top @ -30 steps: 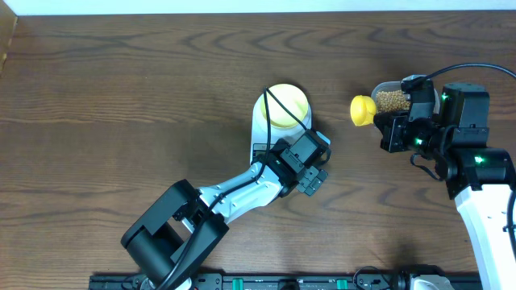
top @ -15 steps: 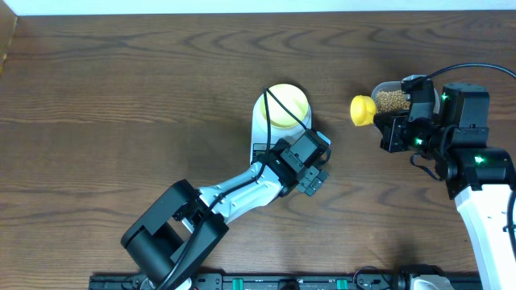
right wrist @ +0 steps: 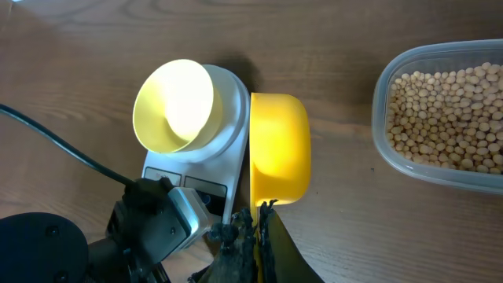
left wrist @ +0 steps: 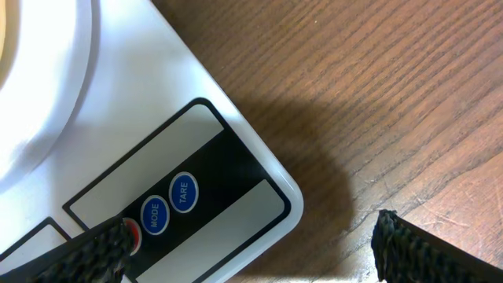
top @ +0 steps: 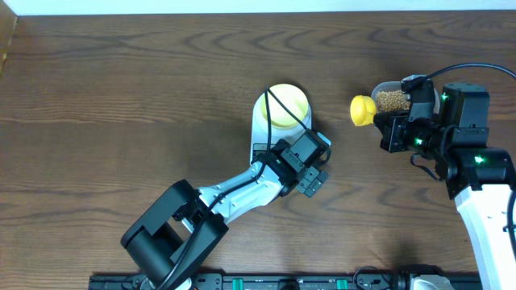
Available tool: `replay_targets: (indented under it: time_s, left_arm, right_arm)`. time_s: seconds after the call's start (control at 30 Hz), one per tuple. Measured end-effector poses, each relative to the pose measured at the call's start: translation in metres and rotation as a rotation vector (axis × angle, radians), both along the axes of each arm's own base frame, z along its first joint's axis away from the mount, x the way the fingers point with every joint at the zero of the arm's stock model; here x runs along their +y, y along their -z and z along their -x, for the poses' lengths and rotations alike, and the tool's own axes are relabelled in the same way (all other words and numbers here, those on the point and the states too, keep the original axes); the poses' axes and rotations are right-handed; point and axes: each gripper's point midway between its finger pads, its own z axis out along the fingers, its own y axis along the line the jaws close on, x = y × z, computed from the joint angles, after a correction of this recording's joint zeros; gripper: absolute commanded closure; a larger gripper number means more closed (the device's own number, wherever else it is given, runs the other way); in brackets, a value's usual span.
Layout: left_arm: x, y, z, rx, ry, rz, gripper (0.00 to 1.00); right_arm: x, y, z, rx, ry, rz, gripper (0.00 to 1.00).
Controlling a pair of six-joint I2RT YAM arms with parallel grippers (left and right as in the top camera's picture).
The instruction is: Scoop item into bowl and weigh 50g on scale
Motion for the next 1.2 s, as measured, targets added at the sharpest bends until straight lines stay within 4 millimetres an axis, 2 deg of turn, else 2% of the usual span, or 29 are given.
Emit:
replay_targets:
  time_s: [0.77,1.2]
  left_arm:
    - [-0.0050,-0.0008,0.0034,0.018,0.019,0.022,0.02]
    - [-0.0022,-0.0016,-0.0013,0.016,-0.018,0.028,0.02]
  right_arm:
    - [0.0000,-0.0001,-0.0001,0.000,0.000,0.000,0.99]
    - [0.0000,0.0001,0.0001,0.000,0.000,0.000,0.99]
